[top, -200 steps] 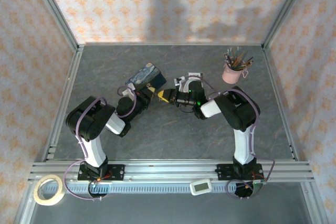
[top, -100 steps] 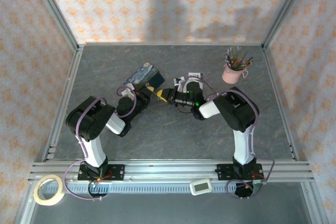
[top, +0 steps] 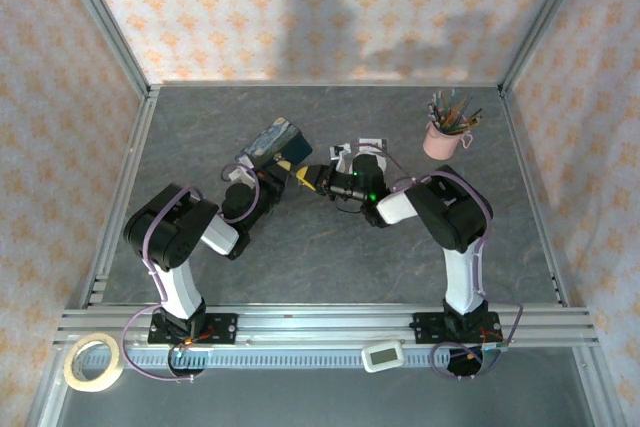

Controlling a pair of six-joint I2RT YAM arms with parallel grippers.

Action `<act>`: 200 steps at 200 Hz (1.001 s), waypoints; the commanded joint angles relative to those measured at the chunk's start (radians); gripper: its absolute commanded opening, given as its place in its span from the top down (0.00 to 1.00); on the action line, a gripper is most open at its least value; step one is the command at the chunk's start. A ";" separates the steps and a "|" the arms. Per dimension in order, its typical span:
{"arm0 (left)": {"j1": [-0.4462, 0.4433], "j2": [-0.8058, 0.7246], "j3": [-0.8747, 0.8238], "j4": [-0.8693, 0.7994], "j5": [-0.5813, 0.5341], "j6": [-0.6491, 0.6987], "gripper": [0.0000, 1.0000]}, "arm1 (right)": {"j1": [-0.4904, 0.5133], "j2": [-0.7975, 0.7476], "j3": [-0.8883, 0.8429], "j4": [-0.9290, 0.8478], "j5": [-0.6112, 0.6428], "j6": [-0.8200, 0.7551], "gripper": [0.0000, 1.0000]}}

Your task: Unlock a padlock with a key

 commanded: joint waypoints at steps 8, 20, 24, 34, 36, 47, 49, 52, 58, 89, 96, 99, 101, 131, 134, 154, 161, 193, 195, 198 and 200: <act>-0.045 -0.035 0.001 -0.011 0.091 0.013 1.00 | 0.016 -0.045 0.021 0.051 0.060 -0.017 1.00; -0.028 -0.044 -0.006 -0.056 0.060 0.013 1.00 | 0.008 -0.057 -0.008 0.043 0.068 -0.024 0.97; -0.021 -0.048 -0.007 -0.067 0.048 0.016 1.00 | 0.004 -0.060 -0.018 0.044 0.068 -0.024 0.97; -0.009 -0.062 -0.006 -0.100 0.023 0.025 1.00 | -0.006 -0.071 -0.043 0.047 0.073 -0.025 0.95; -0.008 -0.064 -0.005 -0.106 0.019 0.027 1.00 | -0.008 -0.074 -0.049 0.047 0.073 -0.025 0.94; 0.001 -0.079 0.001 -0.140 -0.002 0.044 1.00 | -0.019 -0.088 -0.075 0.046 0.078 -0.030 0.91; 0.003 -0.080 0.003 -0.147 -0.007 0.048 1.00 | -0.021 -0.090 -0.080 0.045 0.078 -0.031 0.90; 0.003 -0.084 0.006 -0.158 -0.012 0.051 1.00 | -0.024 -0.095 -0.087 0.045 0.079 -0.033 0.89; 0.005 -0.090 0.012 -0.175 -0.020 0.060 1.00 | -0.028 -0.103 -0.100 0.045 0.080 -0.037 0.87; 0.007 -0.098 0.040 -0.211 -0.033 0.080 1.00 | -0.041 -0.143 -0.146 0.031 0.084 -0.058 0.75; 0.008 -0.095 0.041 -0.206 -0.032 0.079 1.00 | -0.041 -0.148 -0.152 0.029 0.084 -0.061 0.73; 0.008 -0.093 0.043 -0.202 -0.033 0.077 1.00 | -0.042 -0.150 -0.155 0.031 0.086 -0.061 0.73; 0.007 -0.093 0.043 -0.202 -0.032 0.075 1.00 | -0.041 -0.151 -0.156 0.032 0.085 -0.062 0.72; 0.006 -0.083 0.041 -0.173 -0.023 0.062 1.00 | -0.036 -0.143 -0.172 0.056 0.081 -0.058 0.66; 0.005 -0.083 0.040 -0.171 -0.022 0.060 1.00 | -0.035 -0.142 -0.172 0.060 0.079 -0.058 0.66; 0.005 -0.087 0.037 -0.162 -0.021 0.055 1.00 | -0.021 -0.124 -0.170 0.075 0.077 -0.050 0.65; 0.005 -0.089 0.036 -0.163 -0.022 0.055 1.00 | -0.015 -0.116 -0.166 0.084 0.074 -0.044 0.66; -0.003 -0.097 0.037 -0.165 -0.027 0.055 1.00 | 0.004 -0.078 -0.157 0.133 0.067 -0.011 0.70; -0.002 -0.097 0.037 -0.165 -0.027 0.054 1.00 | 0.005 -0.076 -0.156 0.136 0.067 -0.009 0.70; -0.003 -0.097 0.037 -0.164 -0.027 0.054 1.00 | 0.006 -0.073 -0.155 0.141 0.067 -0.007 0.70; -0.005 -0.096 0.037 -0.164 -0.026 0.054 1.00 | 0.007 -0.070 -0.153 0.143 0.066 -0.006 0.70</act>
